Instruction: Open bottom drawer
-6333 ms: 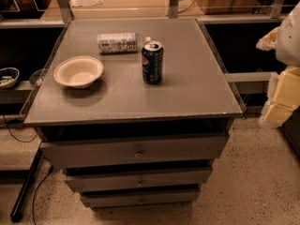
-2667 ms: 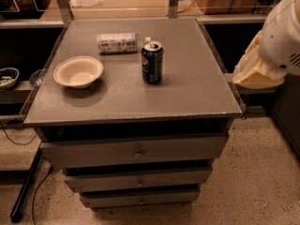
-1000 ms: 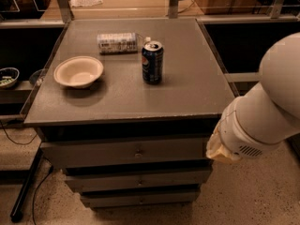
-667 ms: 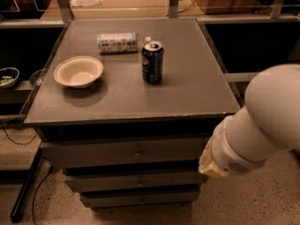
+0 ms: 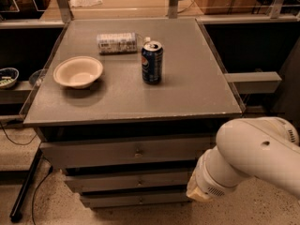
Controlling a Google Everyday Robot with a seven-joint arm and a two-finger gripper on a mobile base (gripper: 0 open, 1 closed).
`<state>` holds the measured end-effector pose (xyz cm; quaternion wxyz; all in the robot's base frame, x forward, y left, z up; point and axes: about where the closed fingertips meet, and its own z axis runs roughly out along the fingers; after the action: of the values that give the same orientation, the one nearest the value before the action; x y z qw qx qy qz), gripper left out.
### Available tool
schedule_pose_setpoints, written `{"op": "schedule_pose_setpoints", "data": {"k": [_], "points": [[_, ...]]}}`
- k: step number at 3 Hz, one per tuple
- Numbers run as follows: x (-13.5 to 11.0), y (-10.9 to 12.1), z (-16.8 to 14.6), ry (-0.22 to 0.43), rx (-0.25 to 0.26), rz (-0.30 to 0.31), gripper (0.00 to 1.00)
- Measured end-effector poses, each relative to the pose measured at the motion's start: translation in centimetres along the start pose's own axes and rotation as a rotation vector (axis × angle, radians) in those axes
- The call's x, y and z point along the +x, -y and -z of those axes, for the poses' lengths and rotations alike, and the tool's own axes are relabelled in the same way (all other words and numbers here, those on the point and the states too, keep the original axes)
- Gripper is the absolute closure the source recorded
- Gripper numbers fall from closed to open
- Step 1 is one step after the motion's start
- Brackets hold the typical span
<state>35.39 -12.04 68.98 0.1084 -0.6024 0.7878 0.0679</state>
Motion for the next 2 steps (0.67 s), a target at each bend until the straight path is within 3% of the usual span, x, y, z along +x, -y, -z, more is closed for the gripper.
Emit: {"op": "schedule_pose_setpoints", "data": {"k": [1,2], "points": [[-0.03,0.08,-4.64,-0.005,-0.058,-0.002,1.0],[-0.03,0.08,-4.64,-0.005,-0.058,-0.002,1.0]]}}
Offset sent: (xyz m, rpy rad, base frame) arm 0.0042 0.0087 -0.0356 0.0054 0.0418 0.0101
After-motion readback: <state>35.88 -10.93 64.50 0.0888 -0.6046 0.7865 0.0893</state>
